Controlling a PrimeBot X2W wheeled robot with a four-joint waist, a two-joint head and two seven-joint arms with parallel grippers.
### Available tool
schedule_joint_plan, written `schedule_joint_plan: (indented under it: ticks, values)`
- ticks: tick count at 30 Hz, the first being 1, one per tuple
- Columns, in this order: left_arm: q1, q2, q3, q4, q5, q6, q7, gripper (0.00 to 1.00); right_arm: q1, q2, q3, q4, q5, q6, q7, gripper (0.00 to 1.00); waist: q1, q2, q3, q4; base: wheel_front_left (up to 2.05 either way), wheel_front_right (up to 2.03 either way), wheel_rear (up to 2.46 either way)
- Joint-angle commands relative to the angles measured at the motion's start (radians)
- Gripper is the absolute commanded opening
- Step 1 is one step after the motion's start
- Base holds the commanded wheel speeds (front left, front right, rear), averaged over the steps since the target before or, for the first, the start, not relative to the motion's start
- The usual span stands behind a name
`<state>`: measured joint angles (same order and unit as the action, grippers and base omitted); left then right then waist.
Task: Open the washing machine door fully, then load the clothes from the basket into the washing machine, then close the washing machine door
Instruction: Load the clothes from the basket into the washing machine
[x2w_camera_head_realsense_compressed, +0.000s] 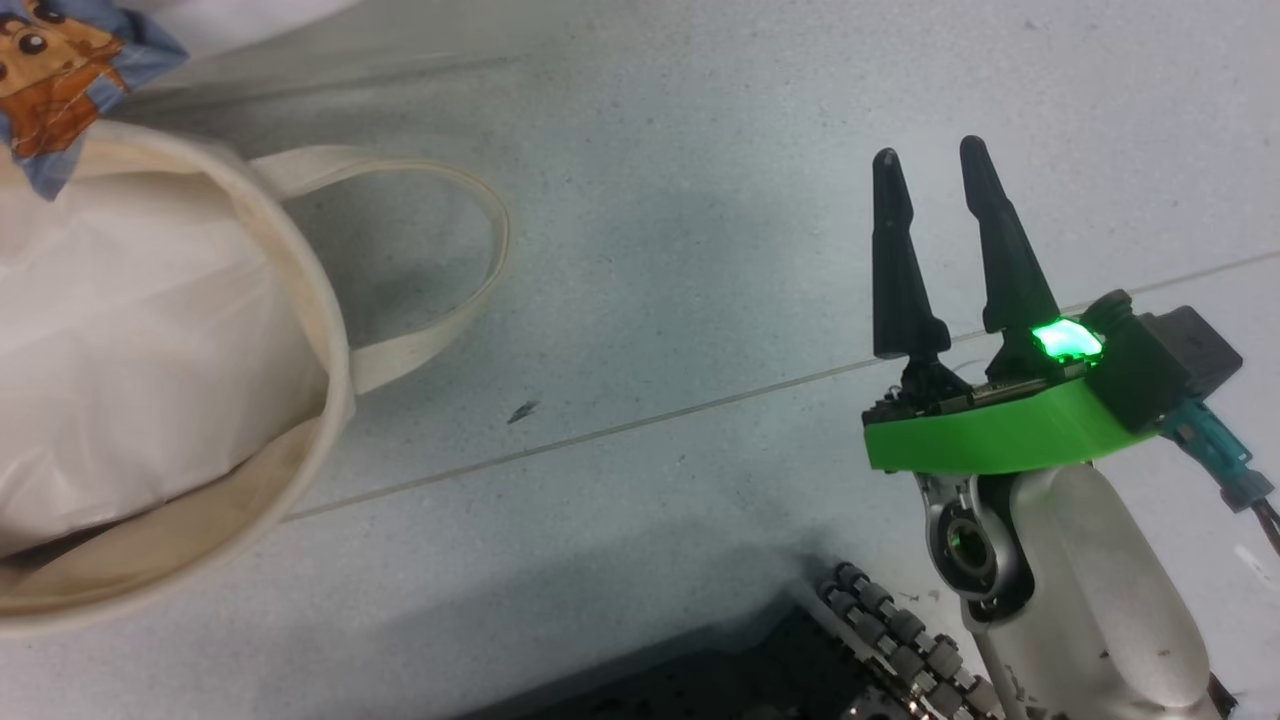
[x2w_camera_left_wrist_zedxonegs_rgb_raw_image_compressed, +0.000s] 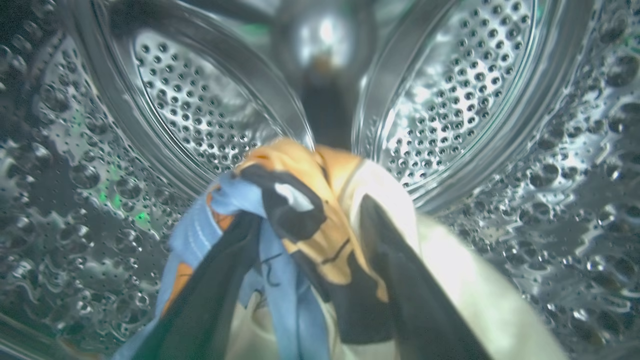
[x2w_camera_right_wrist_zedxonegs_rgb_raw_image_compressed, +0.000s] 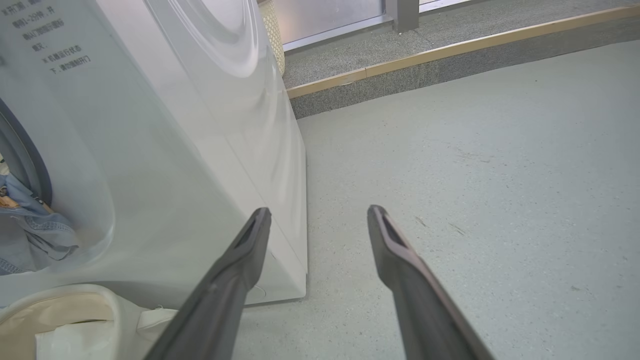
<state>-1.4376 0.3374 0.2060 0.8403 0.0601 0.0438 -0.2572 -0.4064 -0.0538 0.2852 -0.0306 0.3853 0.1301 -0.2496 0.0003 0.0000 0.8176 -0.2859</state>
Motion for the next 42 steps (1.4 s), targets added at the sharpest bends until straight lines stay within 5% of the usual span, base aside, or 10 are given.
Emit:
schedule_joint_plan:
  ticks: [1, 16, 34, 42]
  values:
    - [-0.015, 0.041, -0.008, -0.038, 0.000, 0.006, -0.005, 1.00, 0.020, 0.004, 0.014, -0.029, -0.010, 0.001, -0.012, 1.00, -0.0003, 0.0000, -0.002, 0.010, 0.00, 0.00, 0.00]
    - [0.254, -0.032, -0.027, -0.155, -0.064, -0.011, -0.005, 1.00, 0.020, 0.004, 0.020, 0.008, -0.042, 0.001, -0.012, 1.00, -0.0003, 0.0000, -0.178, 0.082, 0.00, 0.00, 0.00]
    - [0.873, -0.238, -0.025, -0.342, -0.107, -0.055, -0.005, 1.00, 0.174, 0.004, -0.041, 0.091, -0.051, 0.001, -0.012, 1.00, -0.0003, 0.0000, -0.573, 0.171, 0.00, 0.00, 0.00]
    - [1.091, -0.281, -0.082, -0.478, -0.103, -0.008, -0.005, 1.00, 0.243, 0.004, -0.064, 0.101, -0.034, 0.001, -0.012, 1.00, -0.0003, 0.0000, -0.670, 0.186, 0.00, 0.00, 0.00]
